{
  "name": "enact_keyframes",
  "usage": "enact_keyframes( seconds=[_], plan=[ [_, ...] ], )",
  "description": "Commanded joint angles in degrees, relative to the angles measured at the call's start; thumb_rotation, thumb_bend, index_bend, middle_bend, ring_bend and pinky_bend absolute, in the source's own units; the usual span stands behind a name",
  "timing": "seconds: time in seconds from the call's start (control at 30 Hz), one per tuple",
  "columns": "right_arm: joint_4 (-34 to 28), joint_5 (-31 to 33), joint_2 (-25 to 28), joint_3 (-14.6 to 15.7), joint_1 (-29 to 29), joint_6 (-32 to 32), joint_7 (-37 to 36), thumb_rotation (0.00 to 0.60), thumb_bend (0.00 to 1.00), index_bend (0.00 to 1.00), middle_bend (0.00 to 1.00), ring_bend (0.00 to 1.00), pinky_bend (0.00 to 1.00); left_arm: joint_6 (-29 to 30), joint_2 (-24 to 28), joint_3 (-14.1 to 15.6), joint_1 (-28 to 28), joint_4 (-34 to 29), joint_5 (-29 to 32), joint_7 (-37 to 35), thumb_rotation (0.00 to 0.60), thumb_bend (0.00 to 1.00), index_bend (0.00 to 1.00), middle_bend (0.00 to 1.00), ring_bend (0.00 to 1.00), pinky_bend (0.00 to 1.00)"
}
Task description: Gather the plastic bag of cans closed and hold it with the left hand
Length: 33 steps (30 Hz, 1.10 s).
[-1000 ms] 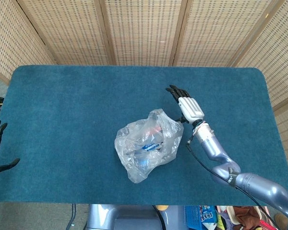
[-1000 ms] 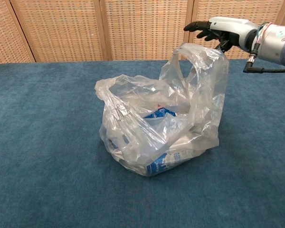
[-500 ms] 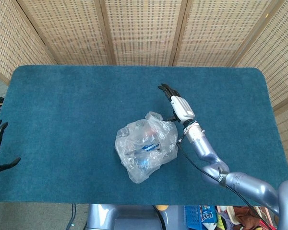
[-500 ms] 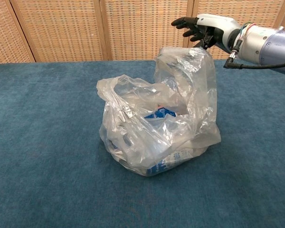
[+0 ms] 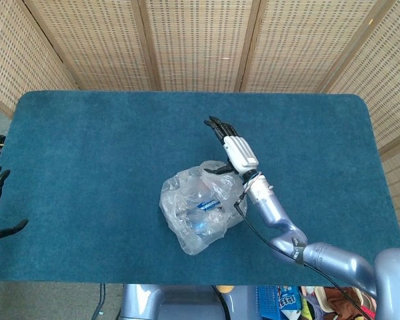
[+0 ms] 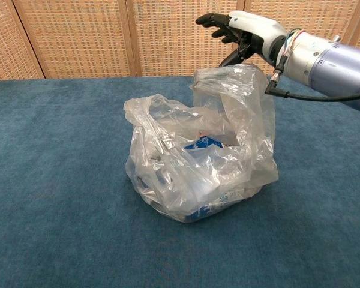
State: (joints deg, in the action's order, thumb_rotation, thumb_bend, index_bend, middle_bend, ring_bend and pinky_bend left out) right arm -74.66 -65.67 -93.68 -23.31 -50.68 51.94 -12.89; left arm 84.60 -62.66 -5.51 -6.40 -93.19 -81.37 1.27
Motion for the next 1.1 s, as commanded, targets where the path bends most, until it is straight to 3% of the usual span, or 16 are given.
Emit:
enact_keyframes(
  seconds=[0.03, 0.3, 0.5, 1.1],
  plan=[
    [0.21, -0.03, -0.28, 0.47, -0.27, -0.59, 0.11, 0.600, 0.00, 0.00, 0.00, 0.00, 0.00, 0.02, 0.06, -0.04, 0.00, -0.03, 0.01, -0.10, 0.600, 0.12, 0.00, 0.00, 0.00, 0.00],
    [3.70, -1.62, -1.60, 3.85, -1.62, -2.56, 4.51, 0.600, 0.00, 0.00, 0.00, 0.00, 0.00, -0.21, 0.32, -0.17, -0.03, -0.11, 0.36, -0.62, 0.600, 0.13, 0.00, 0.00, 0.00, 0.00],
    [3.13, -1.18, -0.44, 5.45, -2.65, -8.18, 3.66, 0.600, 0.00, 0.00, 0.00, 0.00, 0.00, -0.44, 0.37, -0.29, -0.18, -0.10, 0.57, -0.59, 0.600, 0.13, 0.00, 0.00, 0.00, 0.00],
    [0.84, 6.24, -4.00, -0.90, -1.04, -7.13, -7.24, 0.600, 0.00, 0.00, 0.00, 0.00, 0.00, -1.55, 0.59, -0.53, -0.63, 0.14, 1.40, -1.37, 0.600, 0.12, 0.00, 0.00, 0.00, 0.00]
  ],
)
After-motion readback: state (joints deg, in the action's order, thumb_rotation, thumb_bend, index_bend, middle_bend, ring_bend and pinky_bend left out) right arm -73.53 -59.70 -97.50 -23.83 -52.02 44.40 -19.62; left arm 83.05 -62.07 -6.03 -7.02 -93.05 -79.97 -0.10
